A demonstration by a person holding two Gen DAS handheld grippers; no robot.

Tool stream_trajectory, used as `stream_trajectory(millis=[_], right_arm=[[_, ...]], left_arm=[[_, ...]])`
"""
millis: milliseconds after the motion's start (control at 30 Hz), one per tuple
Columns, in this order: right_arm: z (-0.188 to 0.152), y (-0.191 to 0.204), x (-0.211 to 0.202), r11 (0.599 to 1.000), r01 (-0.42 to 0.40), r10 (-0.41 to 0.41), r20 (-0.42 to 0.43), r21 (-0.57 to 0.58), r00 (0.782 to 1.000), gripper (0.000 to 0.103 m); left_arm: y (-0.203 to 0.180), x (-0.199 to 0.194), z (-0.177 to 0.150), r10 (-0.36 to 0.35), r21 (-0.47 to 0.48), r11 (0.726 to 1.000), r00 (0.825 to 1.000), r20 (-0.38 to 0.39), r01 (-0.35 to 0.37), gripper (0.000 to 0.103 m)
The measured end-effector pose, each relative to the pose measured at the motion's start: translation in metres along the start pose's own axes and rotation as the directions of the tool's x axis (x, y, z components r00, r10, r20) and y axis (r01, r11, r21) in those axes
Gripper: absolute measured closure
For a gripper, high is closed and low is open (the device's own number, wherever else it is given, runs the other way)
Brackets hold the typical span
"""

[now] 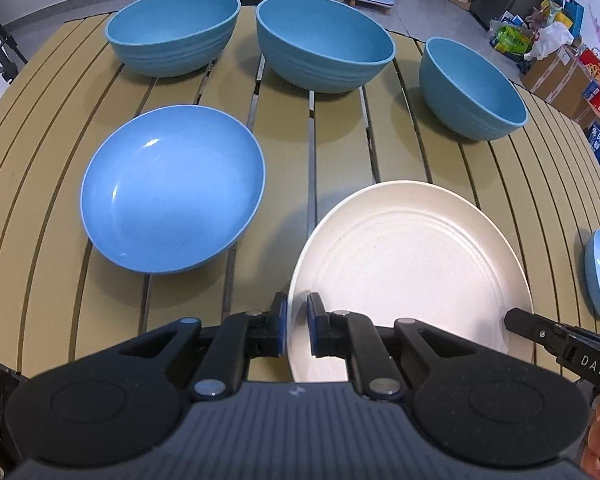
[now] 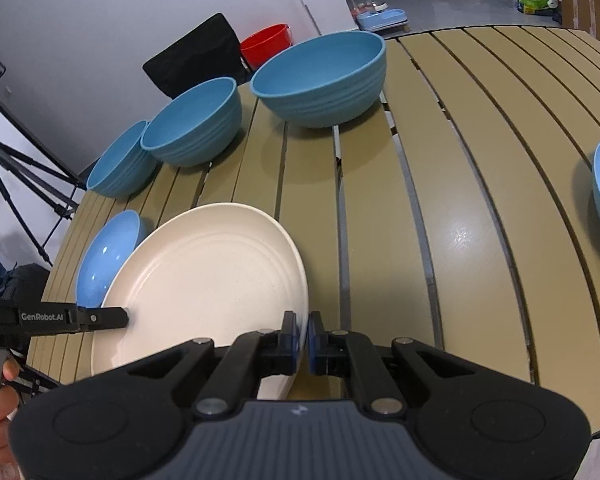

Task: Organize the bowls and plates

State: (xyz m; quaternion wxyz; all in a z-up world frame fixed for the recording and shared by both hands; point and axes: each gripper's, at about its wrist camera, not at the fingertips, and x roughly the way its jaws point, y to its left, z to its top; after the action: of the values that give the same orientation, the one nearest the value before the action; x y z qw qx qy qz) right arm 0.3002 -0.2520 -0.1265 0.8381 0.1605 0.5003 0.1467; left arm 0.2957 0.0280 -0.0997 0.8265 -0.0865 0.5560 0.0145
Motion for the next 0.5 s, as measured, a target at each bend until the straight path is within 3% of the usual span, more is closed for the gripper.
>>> stream_trajectory(millis=[500], right_arm=[[-0.006,0.004,0.010,0.999,0.030,-0.030,0.001,-0.040,1.000,0.097]], left_arm=[[-0.006,0.015,-0.009,0.056,0.064,0.996,0.998,0.013,-0.056,0.091]])
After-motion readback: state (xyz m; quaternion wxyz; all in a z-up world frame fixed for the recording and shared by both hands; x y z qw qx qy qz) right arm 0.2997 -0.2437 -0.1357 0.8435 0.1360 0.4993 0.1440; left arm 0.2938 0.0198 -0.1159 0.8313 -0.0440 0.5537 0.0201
